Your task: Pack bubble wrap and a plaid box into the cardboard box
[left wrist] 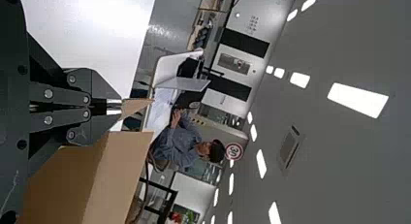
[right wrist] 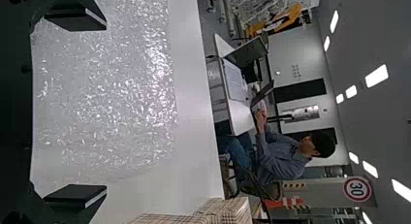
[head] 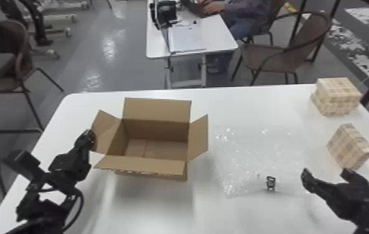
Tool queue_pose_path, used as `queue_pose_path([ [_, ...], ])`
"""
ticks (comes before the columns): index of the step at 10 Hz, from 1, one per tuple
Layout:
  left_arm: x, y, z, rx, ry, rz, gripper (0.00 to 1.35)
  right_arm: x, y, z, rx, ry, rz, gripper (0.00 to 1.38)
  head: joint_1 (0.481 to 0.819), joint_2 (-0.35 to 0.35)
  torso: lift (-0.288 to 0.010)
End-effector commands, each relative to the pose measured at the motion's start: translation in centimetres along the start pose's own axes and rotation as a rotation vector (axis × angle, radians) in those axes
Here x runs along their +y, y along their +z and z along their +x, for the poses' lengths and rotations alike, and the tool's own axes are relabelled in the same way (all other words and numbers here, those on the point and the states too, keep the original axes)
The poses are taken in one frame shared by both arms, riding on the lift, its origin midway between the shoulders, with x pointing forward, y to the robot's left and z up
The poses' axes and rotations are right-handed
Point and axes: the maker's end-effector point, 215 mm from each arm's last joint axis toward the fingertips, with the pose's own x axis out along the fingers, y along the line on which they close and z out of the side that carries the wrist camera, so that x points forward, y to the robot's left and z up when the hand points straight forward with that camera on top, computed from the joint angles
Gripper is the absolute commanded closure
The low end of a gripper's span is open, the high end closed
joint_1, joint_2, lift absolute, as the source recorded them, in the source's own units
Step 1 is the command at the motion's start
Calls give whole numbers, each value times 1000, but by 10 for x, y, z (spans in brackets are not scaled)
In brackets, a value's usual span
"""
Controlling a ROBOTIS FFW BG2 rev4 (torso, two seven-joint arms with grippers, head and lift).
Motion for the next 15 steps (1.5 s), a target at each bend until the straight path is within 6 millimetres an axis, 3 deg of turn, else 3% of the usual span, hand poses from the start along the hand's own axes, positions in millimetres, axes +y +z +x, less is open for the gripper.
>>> queue_pose_path([
  [1, -5, -2, 1, -2, -6, -7, 1208, 6, 3, 16, 56, -10, 47, 108, 695, 77, -110],
  [3, -11, -3, 3, -4, -15, -8, 1207, 21, -6, 41, 200, 15, 95, 108, 695, 76, -110],
  [5, -16, -3, 6, -3, -23, -11, 1208, 57, 7, 70, 262, 92, 120, 108, 695, 96, -110],
  [7, -21, -4, 9, -2, -31, -14, 1208, 81, 21, 83, 378, 137, 106, 107, 695, 130, -110],
  [9, -27, -7, 12, -1, -34, -25, 1208, 79, 27, 90, 463, 147, 59, 104, 695, 144, -110],
  [11, -30, -10, 11, 1, -34, -37, 1208, 63, 24, 94, 507, 99, 43, 104, 695, 131, -110],
  [14, -31, -12, 11, 5, -36, -39, 1207, 72, -22, 109, 604, 136, 129, 104, 695, 121, -110],
  [15, -33, -12, 13, 8, -40, -40, 1208, 73, -29, 112, 648, 135, 134, 104, 695, 128, -110],
])
